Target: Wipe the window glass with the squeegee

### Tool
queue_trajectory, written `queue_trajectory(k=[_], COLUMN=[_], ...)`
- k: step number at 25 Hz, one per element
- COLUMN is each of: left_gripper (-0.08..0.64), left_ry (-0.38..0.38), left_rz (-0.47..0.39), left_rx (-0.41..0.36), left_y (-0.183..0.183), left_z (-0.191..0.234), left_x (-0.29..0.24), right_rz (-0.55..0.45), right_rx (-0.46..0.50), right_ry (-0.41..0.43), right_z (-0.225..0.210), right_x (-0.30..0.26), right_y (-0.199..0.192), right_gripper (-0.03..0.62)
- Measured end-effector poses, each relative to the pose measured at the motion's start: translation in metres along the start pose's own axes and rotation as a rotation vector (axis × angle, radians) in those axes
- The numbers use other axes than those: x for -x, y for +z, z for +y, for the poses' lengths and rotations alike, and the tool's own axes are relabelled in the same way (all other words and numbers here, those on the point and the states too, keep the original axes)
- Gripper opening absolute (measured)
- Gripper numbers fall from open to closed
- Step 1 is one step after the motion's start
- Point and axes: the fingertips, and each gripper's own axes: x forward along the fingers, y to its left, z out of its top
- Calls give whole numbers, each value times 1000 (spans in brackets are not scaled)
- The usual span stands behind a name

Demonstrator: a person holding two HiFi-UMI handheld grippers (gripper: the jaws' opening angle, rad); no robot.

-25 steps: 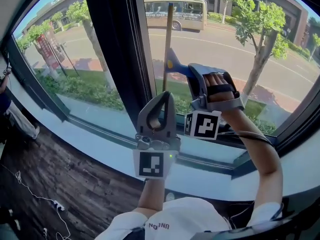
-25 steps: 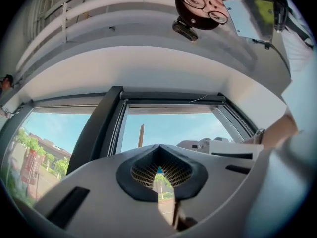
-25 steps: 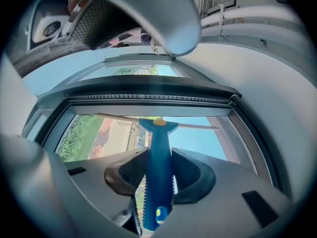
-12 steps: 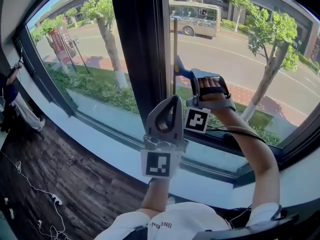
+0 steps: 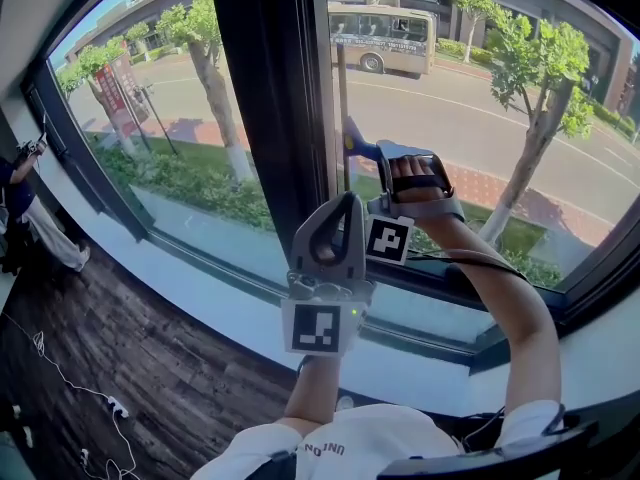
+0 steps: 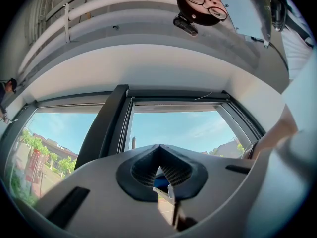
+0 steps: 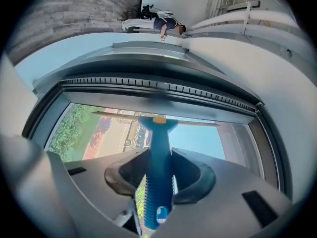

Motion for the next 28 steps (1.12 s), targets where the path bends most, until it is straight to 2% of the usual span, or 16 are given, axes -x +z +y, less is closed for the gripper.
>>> queue_trajectory(k=[2,15,19,21,25,28], left_gripper=[-2,-2,-2,-2,-2,-2], left_ry=[-1,-44,-65,-84,-101,-113], left_rz=[-1,-5,5,14,23,13], left_rx=[3,17,17,-8,-114,-114], left_y=[-1,0,-5,-8,-14,-20], left_z=[-3,-24,-42,-52,-46,-52], left_x=[-1,-5,-8,-15,-30,-36], right_rz=[27,76,96,103,123,152], right_rx=[28,16,9,6,5,14], right_ry=[18,28,27,24,24,26], right_z=[5,6,7,5,2,2], right_x=[2,22,32,36,35,42], right_y=[-12,-55,-76,-85,-88,-111], right_gripper=[149,149,149,149,149,149])
